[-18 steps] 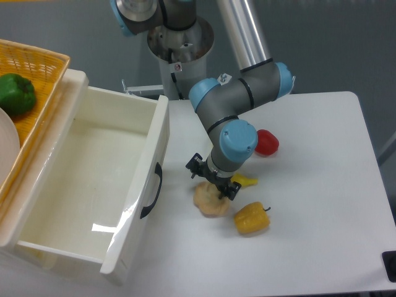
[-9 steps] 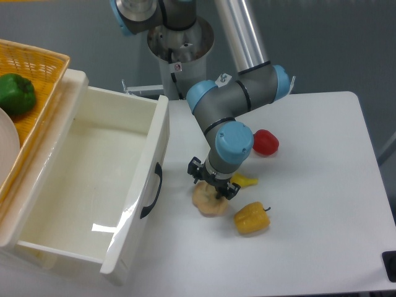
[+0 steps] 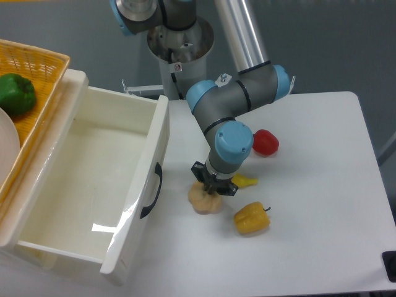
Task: Pick up the round bread
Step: 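Close the gripper around the bread roll, then lift the bread roll and carry it toward the red pepper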
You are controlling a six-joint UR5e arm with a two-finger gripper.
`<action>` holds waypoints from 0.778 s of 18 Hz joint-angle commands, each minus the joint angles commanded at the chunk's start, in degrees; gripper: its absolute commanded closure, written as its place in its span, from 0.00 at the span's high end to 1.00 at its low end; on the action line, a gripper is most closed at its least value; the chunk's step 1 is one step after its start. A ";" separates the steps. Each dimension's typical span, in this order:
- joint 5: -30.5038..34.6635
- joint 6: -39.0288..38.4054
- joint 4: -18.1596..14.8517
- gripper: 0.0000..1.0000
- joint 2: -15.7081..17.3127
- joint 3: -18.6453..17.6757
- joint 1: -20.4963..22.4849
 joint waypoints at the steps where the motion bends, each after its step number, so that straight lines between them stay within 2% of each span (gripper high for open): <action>1: 0.00 0.00 -0.09 0.04 0.00 0.09 0.00; 8: 0.09 0.44 -0.96 0.00 0.61 2.10 1.14; 11: 0.09 0.53 -3.16 0.00 0.79 4.38 1.67; 14: 0.09 0.62 -6.84 0.00 0.79 7.55 2.11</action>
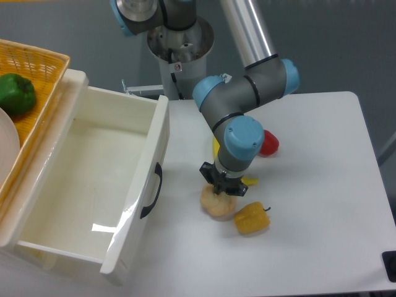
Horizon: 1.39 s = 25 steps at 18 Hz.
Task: Pick up the round bread
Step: 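Lift the bread roll and carry it toward the red pepper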
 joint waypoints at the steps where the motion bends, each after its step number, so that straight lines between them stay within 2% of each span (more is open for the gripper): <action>1: 0.00 0.00 -1.14 0.00 0.00 0.71 0.09; 6: 0.09 0.17 -2.56 0.00 0.61 2.55 1.76; 10: 0.09 5.96 -8.79 0.00 0.26 8.26 2.72; 14: 0.26 11.58 -8.98 0.00 0.44 10.55 4.04; 16: 2.36 16.67 -9.06 0.00 0.00 12.39 4.04; 18: 3.34 19.68 -10.46 0.00 -0.70 14.68 4.04; 22: 3.43 23.01 -17.31 0.00 -3.42 22.49 5.71; 25: 3.86 26.10 -18.47 0.00 -4.75 25.32 6.85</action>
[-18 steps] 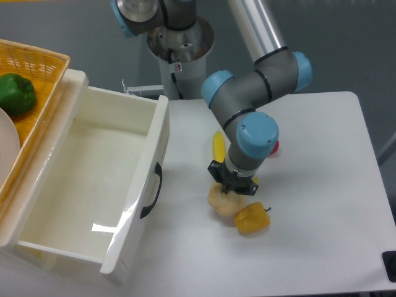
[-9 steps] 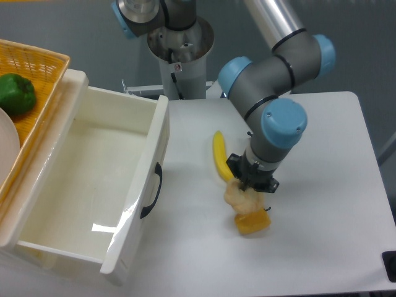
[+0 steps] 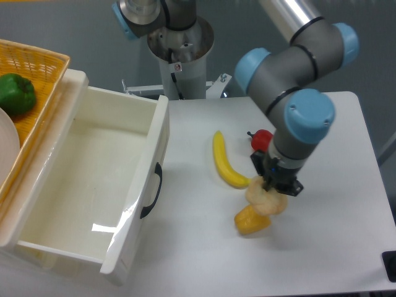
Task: Pick up the round bread
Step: 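Lift the bread roll and carry it toward the red pepper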
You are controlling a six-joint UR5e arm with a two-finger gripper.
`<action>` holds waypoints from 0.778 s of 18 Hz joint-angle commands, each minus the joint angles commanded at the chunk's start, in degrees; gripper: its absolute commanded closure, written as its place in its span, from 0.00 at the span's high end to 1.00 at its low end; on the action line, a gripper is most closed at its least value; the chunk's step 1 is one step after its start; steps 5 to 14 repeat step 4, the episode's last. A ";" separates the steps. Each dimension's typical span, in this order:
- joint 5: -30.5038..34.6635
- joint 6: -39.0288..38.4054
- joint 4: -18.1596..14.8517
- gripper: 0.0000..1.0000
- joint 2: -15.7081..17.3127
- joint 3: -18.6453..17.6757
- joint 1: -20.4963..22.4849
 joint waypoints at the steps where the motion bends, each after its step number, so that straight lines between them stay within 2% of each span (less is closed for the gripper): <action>1: 0.70 0.96 -0.09 0.00 0.09 0.09 0.09; 4: 2.81 3.52 -0.09 0.00 0.18 -0.17 0.18; 14: 2.81 3.52 -0.09 0.00 0.18 -0.17 0.18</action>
